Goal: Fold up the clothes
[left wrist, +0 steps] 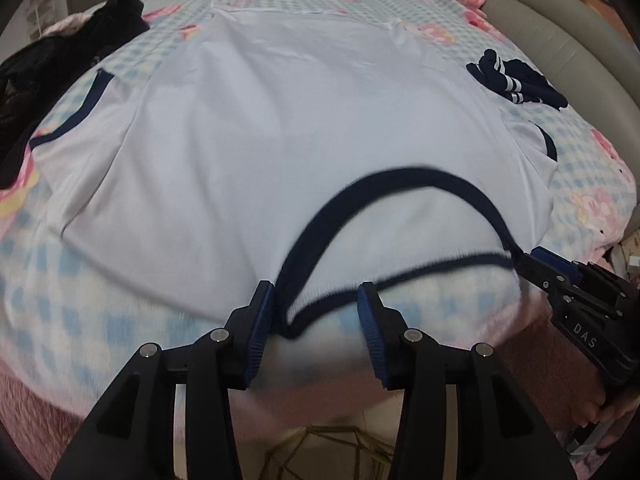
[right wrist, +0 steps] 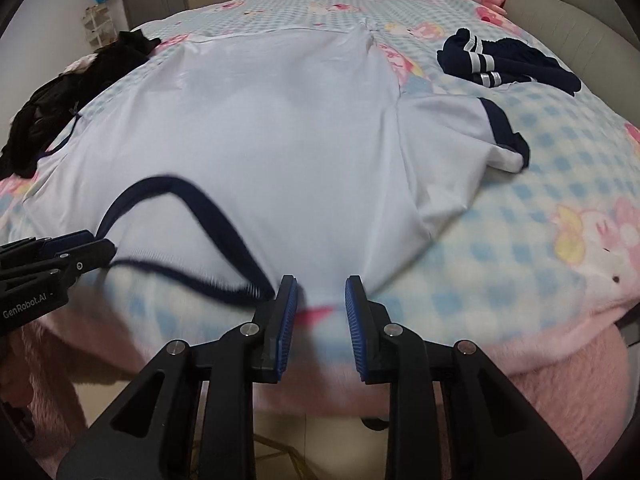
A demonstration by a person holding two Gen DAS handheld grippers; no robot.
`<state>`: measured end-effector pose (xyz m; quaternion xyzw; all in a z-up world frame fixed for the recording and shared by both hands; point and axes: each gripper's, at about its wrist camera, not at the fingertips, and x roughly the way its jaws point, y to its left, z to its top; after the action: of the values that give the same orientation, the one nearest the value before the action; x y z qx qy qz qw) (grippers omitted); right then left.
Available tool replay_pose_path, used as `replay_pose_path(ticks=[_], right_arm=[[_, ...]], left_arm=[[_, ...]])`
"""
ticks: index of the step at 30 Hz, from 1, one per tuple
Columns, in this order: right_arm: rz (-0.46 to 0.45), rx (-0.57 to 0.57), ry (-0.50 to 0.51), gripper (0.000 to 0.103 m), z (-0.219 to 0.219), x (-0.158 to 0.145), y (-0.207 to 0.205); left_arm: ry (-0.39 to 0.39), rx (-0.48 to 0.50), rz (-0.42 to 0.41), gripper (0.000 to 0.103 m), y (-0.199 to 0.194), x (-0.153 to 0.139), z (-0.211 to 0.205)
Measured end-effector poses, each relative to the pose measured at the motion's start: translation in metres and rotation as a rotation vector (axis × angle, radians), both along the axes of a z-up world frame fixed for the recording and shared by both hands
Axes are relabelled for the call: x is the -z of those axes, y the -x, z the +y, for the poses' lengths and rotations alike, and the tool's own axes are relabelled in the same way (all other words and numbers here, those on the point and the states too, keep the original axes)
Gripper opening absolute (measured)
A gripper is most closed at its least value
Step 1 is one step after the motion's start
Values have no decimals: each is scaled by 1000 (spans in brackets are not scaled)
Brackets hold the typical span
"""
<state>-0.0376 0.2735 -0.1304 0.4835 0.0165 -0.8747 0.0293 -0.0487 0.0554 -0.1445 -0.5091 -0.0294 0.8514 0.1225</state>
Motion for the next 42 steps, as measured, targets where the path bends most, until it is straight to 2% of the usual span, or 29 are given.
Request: replay_pose_path(ticks=[2,4,7,10,16,19,21,22,23,24,26,29,32,34,38,40,41,42], right_arm=[[-23,6,33,27,5,0,-5],[-7,15,70,27,10,-6,-10],[47,63,118,27,25,-25,-12],[97,107,127,36,43,-41,-1],[142,211,119,36,86,-56,34],[127,298,162,36,113,-53,33],[99,327,189,37,127,-44,27],[83,338,201,37,133,-39,24],[67,349,214,37,139,-34,21],[58,357,222,37,144,-30,18],[53,365,255,37,152,-27,16],[72,324,318,42,154,-30,26],[53,319,377,49,156,-22,51],[37,320,417,49,158,-15,69],[26,342,480,49,164,-3,98],[46,346,494,33,166,-3,105],[67,327,495,14,164,-7,107],[89,308,497,10,161,-11,109]], left_arm=[[-8,7,5,45,-6,-7,-2],[-30,17,13,45,-9,-17,-2],[-37,64,89,45,-5,-37,9],[-31,122,127,45,15,-48,33],[-94,218,126,45,53,-52,90],[-159,265,98,45,62,-44,117],[-205,282,36,45,68,-28,134],[-199,286,5,45,70,-19,144],[-160,283,-5,45,71,-12,150],[-126,282,2,45,69,-9,155],[-128,278,21,45,65,-11,155],[-178,260,1,45,66,-15,147],[-192,253,28,45,68,-24,143],[-202,261,53,45,72,-29,143],[-215,274,42,45,85,-29,151],[-208,262,32,45,91,-27,154],[-225,248,28,45,91,-26,151],[-243,235,24,45,92,-26,147]])
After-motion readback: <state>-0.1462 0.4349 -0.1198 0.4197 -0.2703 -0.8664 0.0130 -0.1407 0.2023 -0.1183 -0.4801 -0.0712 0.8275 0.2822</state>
